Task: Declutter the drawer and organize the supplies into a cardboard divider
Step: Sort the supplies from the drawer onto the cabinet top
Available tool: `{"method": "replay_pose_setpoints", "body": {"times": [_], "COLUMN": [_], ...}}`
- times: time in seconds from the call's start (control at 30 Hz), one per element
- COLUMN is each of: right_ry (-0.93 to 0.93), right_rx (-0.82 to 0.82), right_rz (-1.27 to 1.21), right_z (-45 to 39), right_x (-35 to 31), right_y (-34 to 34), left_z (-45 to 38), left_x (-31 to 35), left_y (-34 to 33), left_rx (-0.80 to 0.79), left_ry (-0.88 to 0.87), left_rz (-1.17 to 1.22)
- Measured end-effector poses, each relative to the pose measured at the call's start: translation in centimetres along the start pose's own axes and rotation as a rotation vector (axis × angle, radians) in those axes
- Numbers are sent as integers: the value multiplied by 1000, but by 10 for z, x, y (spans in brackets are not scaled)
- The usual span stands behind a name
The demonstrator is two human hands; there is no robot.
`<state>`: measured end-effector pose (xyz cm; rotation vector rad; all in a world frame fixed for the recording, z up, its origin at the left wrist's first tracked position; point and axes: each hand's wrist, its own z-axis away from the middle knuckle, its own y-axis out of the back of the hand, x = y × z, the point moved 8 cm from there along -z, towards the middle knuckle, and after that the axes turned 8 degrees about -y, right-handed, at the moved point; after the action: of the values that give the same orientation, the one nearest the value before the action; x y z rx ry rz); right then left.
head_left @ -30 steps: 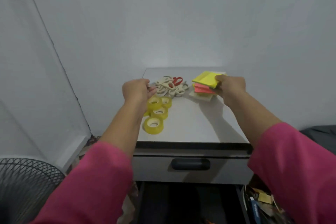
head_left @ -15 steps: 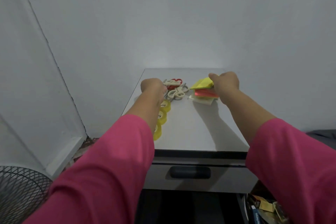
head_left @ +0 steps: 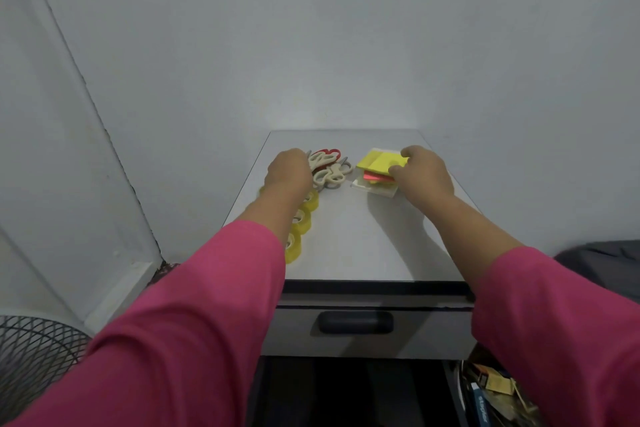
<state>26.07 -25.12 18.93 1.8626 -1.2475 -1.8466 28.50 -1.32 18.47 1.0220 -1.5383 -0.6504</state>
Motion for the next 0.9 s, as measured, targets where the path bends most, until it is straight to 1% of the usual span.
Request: {"method": "replay_pose_setpoints", "body": {"times": [0.17,0.27,0.37,0.47,0.7,0.83,0.9], "right_ry": [-6,6,1,9,83,90,72], "right_rx": [15,22,-9,-32,-48,-29,-21], "right_rz": [-22,-47,-96,-155,-300,-398,-452], "right_z": [9,21,39,59,123,168,192], "right_x": [4,4,3,0,3,23,43], "right_y": [-1,-1,-2,0,16,21,19], "left_z": [0,2,12,31,114,179,215], "left_x": [3,4,8,21,43,45,35], "left_y": [-2,3,8,9,20,18,7], "left_rx": [-22,-1,3,10,183,286,351], "left_ry": [-76,-108,-150,-239,-432,-556,-617], "left_rz": [-63,-78,-97,-108,149,232,250]}}
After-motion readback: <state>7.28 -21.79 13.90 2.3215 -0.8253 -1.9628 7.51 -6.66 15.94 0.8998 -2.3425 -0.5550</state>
